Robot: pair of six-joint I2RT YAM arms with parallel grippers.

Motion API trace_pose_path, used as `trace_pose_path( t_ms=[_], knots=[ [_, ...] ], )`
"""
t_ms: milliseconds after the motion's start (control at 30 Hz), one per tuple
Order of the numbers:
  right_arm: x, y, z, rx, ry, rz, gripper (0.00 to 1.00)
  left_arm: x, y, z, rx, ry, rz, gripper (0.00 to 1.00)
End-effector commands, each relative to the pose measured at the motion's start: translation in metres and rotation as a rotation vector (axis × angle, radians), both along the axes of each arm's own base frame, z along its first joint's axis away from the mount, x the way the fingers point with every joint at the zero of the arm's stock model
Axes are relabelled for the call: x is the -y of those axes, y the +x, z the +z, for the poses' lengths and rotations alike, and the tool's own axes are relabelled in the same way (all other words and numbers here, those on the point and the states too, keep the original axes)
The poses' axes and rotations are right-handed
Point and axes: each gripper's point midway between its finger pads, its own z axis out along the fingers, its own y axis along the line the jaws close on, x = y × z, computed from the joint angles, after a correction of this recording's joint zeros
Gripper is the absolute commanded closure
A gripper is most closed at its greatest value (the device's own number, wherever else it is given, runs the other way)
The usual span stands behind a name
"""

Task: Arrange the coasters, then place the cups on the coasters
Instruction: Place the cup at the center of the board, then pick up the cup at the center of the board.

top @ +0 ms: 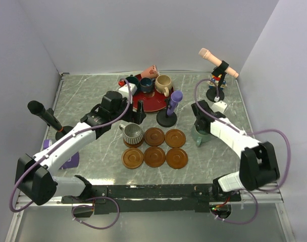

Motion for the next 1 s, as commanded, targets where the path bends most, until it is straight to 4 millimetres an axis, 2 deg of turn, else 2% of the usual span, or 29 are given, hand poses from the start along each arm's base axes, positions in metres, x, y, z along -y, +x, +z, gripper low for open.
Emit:
trace_pose_path(
  t_ms=[0, 167, 300, 333, 467, 500, 533, 700, 800, 967],
  knots=[
    [-0.004, 0.018, 0.038, 0.077, -0.018, 0.243, 0.13, -0.001, 0.0, 0.021, 0.076, -0.032, -0.016, 0.03],
    [-0.003, 0.022, 0.045, 0.061, 0.016, 0.5, 0.12, -0.003, -0.001, 0.021, 0.078, -0.028, -0.02, 0.03],
    [-0.003, 0.022, 0.029, -0.01, 0.147, 0.671, 0.13, -0.002, -0.003, 0.024, 0.092, -0.037, -0.032, 0.03],
    [-0.001, 0.023, 0.026, -0.025, 0.171, 0.679, 0.13, -0.001, -0.004, 0.023, 0.091, -0.037, -0.037, 0.03],
    [-0.011, 0.031, 0.02, -0.041, 0.221, 0.757, 0.15, 0.0, -0.004, 0.018, 0.081, -0.03, -0.044, 0.03],
    [-0.001, 0.033, 0.019, -0.05, 0.203, 0.755, 0.15, 0.0, -0.003, 0.017, 0.08, -0.029, -0.044, 0.03],
    [0.001, 0.034, 0.018, -0.053, 0.197, 0.763, 0.16, 0.0, -0.003, 0.015, 0.073, -0.026, -0.044, 0.03],
    [-0.001, 0.044, 0.008, -0.048, 0.213, 0.791, 0.19, 0.002, -0.002, 0.013, 0.068, -0.027, -0.049, 0.03],
    [0.005, 0.05, 0.0, -0.06, 0.194, 0.769, 0.28, 0.002, -0.002, 0.011, 0.06, -0.023, -0.049, 0.03],
    [0.01, 0.053, -0.009, -0.094, 0.191, 0.715, 0.55, 0.001, -0.002, 0.014, 0.072, -0.025, -0.047, 0.03]
  ],
)
